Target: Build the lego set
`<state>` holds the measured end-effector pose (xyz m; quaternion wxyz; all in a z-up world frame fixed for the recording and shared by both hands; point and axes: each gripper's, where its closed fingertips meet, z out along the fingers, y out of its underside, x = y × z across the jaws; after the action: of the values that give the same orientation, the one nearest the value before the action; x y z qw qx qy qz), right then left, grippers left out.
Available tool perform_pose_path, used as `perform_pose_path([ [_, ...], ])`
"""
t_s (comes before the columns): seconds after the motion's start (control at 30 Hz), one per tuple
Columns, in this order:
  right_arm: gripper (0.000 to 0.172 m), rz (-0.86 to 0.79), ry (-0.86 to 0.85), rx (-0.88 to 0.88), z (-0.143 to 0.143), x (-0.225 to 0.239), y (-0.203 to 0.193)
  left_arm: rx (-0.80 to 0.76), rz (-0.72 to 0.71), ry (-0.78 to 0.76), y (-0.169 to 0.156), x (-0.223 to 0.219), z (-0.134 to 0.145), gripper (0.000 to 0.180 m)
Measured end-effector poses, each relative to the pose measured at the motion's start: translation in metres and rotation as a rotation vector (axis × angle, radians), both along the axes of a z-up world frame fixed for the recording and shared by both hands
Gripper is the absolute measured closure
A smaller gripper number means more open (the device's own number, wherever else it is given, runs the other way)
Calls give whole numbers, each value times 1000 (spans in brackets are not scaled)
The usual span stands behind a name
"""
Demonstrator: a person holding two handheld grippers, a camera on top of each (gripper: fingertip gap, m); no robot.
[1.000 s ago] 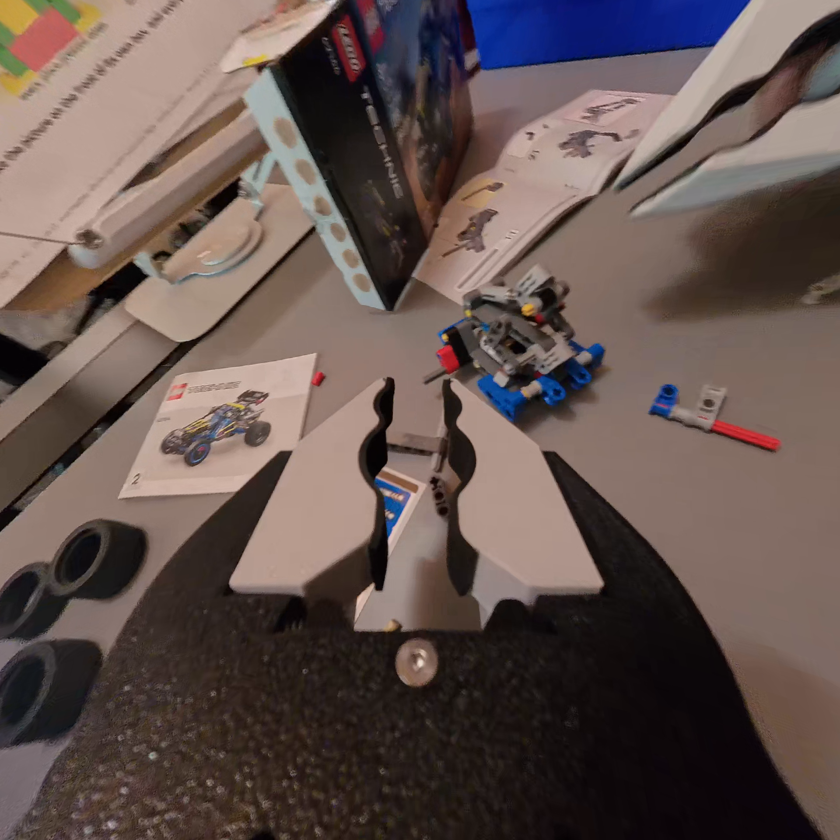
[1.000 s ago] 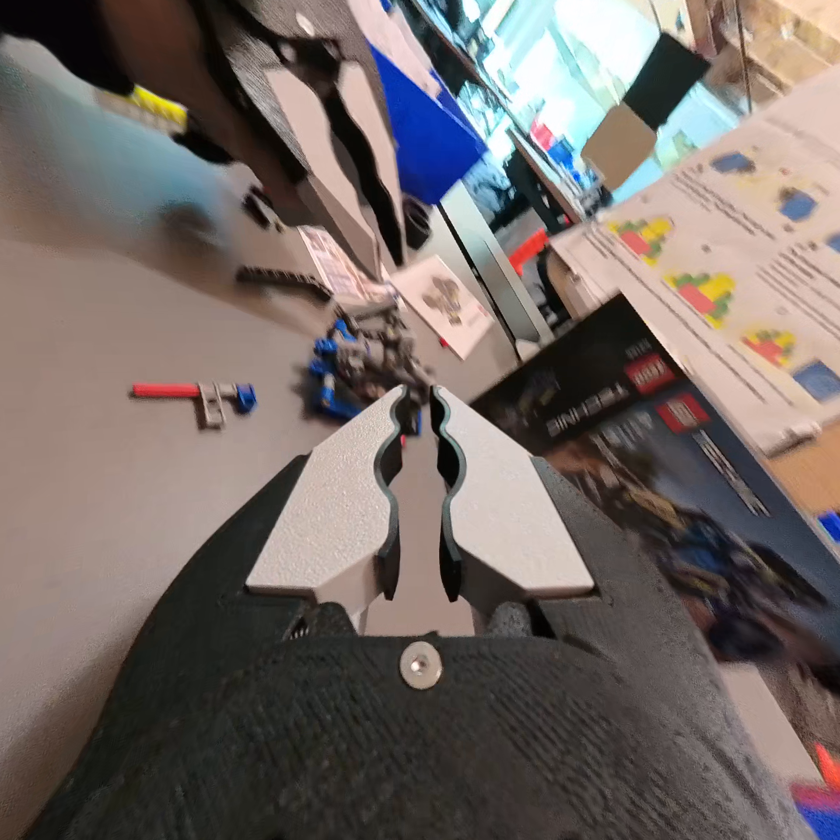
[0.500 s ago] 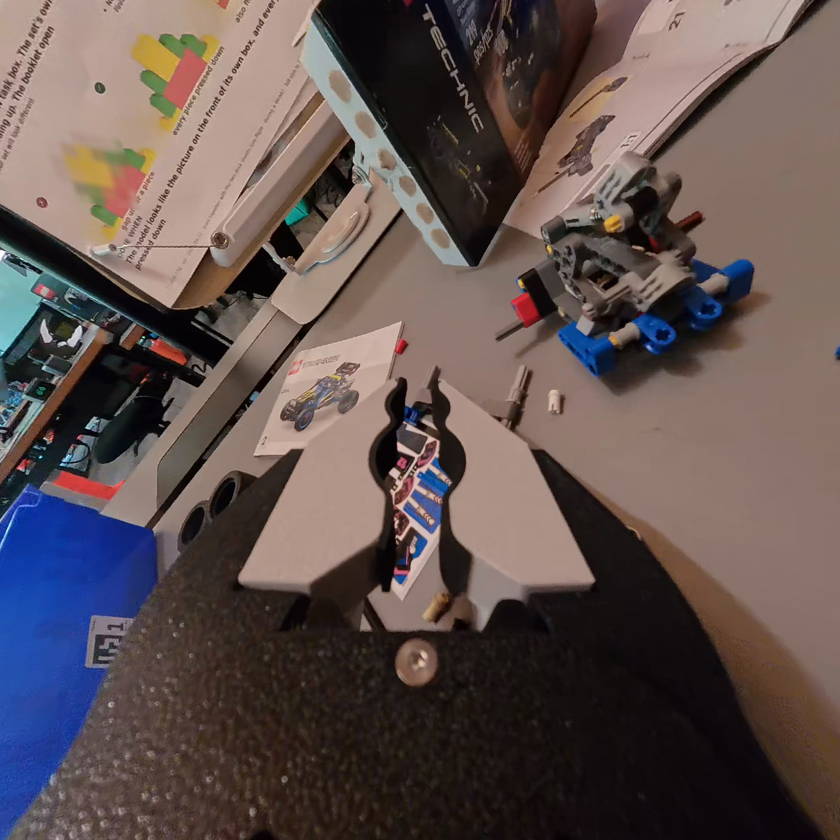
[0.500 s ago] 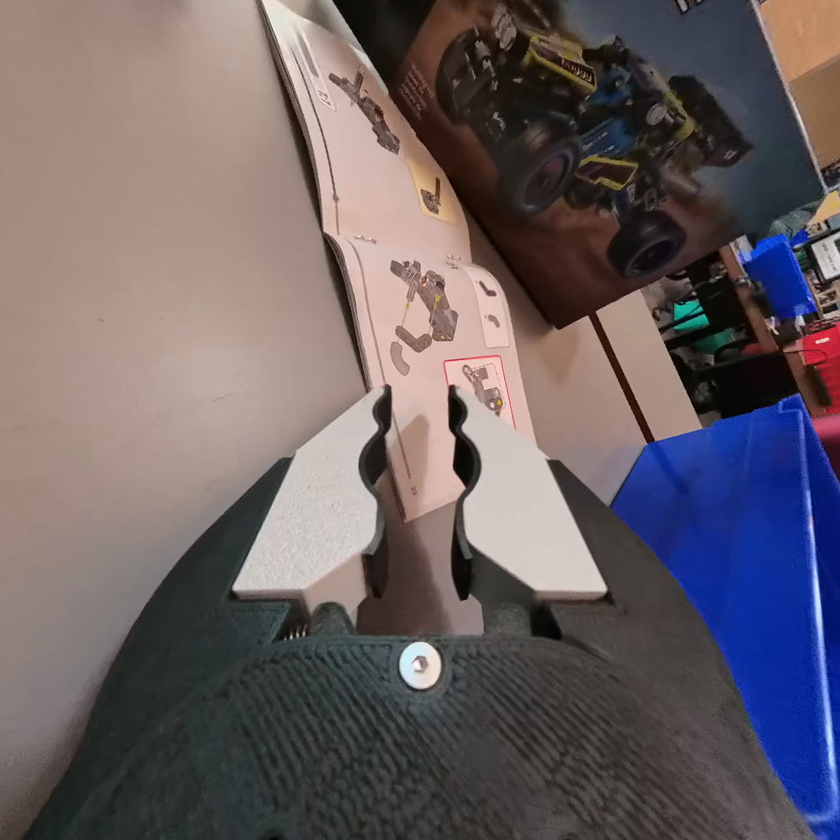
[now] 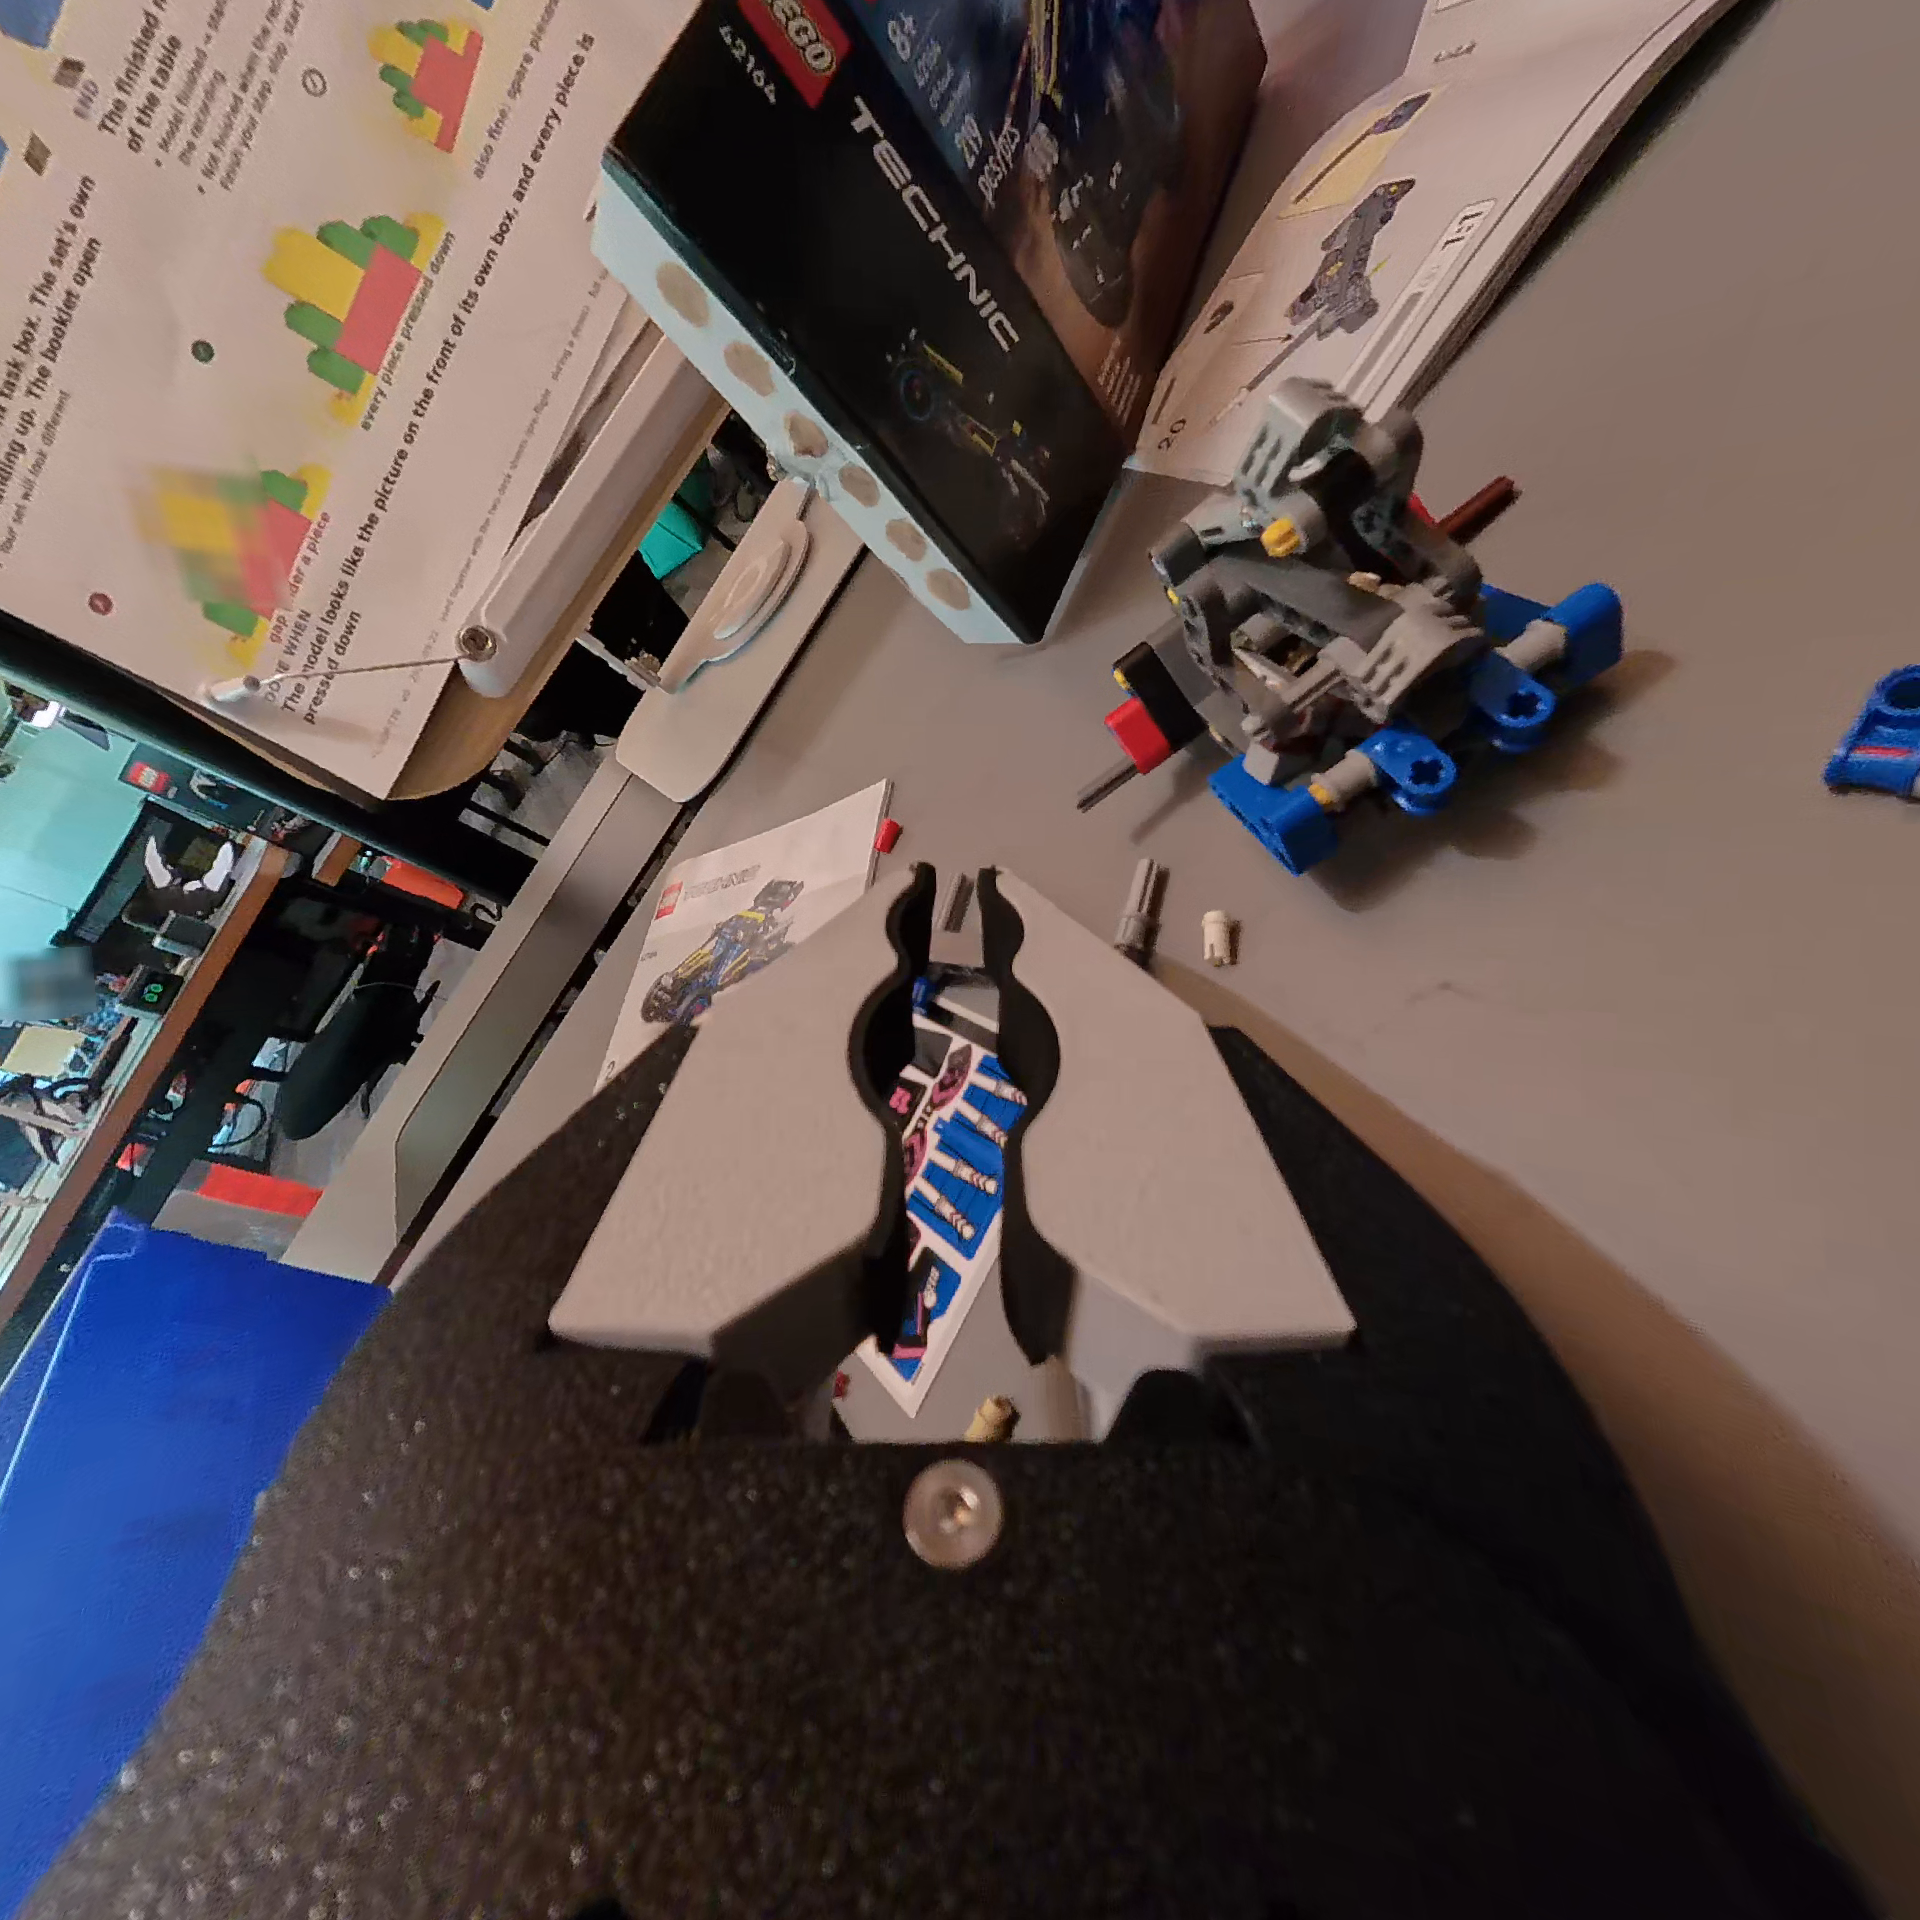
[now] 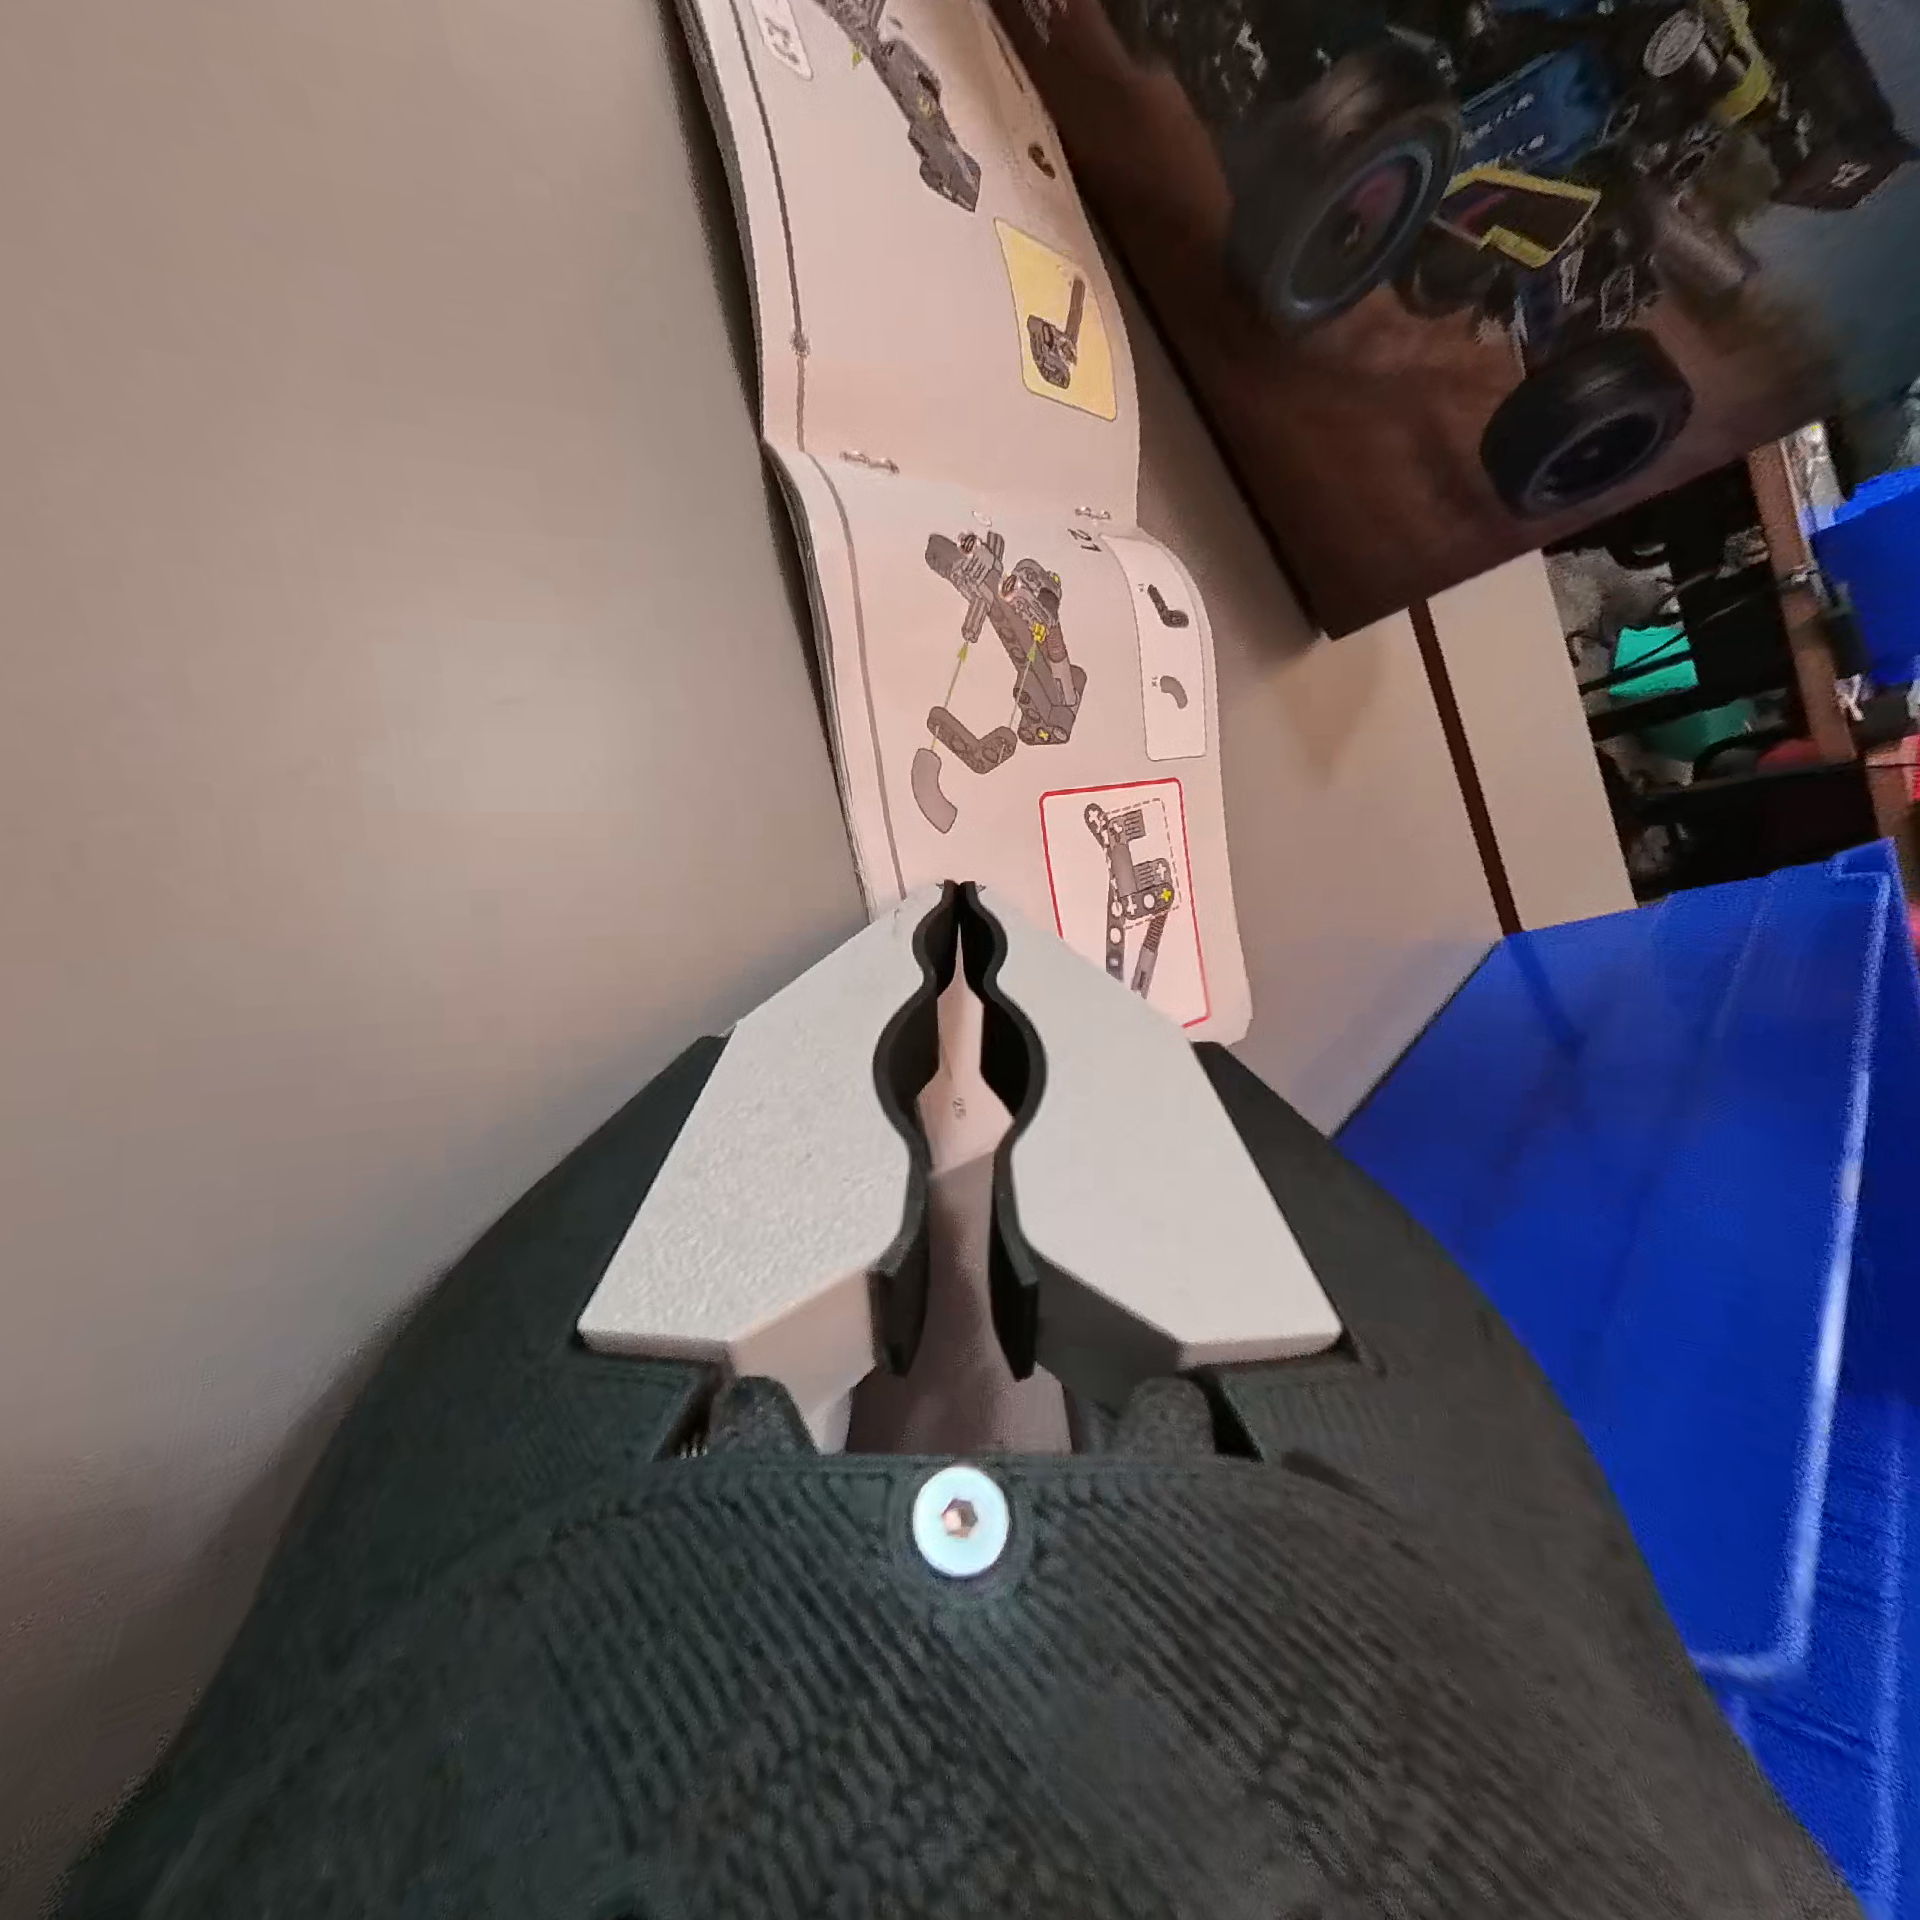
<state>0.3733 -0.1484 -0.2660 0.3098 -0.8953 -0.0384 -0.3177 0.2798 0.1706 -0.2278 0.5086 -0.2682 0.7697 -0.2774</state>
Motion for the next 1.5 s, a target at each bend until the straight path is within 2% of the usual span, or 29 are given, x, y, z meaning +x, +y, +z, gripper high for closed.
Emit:
perform_pose_path([
  [0.03,172,-16,-34,-5,5,2,-3,0,-2,-6,0,-1,2,175],
  [0.1,168,13,-86,119,30,-6,11,-9,-25,-29,-4,-3,10,175],
  [0.17,172,117,-67,355,66,-31,47,-41,-68,-54,-10,-7,23,175],
  [0.23,172,206,31,588,92,-60,90,-107,-158,-64,-24,-12,37,174],
  [0.27,172,243,114,635,94,-73,112,-128,-229,-32,-34,-15,38,172],
  [0.33,172,293,213,612,87,-92,151,-131,-355,49,-51,-22,36,166],
  [0.4,172,328,234,546,80,-102,180,-54,-461,76,-62,-24,37,162],
  [0.53,157,377,292,484,62,-109,215,95,-576,181,-75,-16,31,157],
  [0.63,158,394,301,458,51,-106,224,130,-626,254,-83,-13,23,156],
  [0.77,165,427,247,429,48,-105,232,149,-656,262,-85,-10,18,158],
  [0.97,161,470,253,409,45,-108,239,221,-643,283,-82,-10,11,163],
  [1.1,167,469,213,397,44,-108,239,278,-620,254,-81,-7,10,167],
  [1.23,167,463,142,378,43,-108,240,285,-614,265,-79,-8,10,167],
  [1.5,167,451,127,379,45,-110,239,298,-626,255,-79,-11,11,167],
])
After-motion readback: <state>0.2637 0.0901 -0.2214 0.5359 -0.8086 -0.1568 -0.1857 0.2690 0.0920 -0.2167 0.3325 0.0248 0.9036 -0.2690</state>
